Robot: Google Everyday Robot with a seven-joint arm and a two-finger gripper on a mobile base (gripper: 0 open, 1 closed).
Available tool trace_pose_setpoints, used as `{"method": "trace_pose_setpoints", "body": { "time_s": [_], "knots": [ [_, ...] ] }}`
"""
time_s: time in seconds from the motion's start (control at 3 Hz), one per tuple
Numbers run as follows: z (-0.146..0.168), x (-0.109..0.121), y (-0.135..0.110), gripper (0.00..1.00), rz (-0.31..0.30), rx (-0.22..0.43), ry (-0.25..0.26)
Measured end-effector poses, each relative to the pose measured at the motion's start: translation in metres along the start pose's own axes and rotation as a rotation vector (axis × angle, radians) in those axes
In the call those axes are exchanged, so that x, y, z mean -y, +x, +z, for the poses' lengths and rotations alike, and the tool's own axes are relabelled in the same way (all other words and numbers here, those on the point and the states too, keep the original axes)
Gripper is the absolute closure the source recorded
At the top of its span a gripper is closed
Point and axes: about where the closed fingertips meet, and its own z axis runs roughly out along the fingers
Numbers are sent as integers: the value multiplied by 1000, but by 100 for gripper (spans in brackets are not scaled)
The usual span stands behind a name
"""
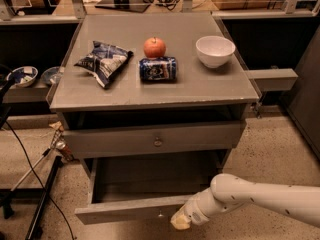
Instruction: Close middle drawer
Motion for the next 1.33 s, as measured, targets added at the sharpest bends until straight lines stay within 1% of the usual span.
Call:
{"method": "trace_pose_setpoints", "body": {
  "time_s": [0.33,1.33],
  "knots": [
    [0,0,0,73,0,0,0],
    [0,0,0,4,0,0,0]
  ]
}}
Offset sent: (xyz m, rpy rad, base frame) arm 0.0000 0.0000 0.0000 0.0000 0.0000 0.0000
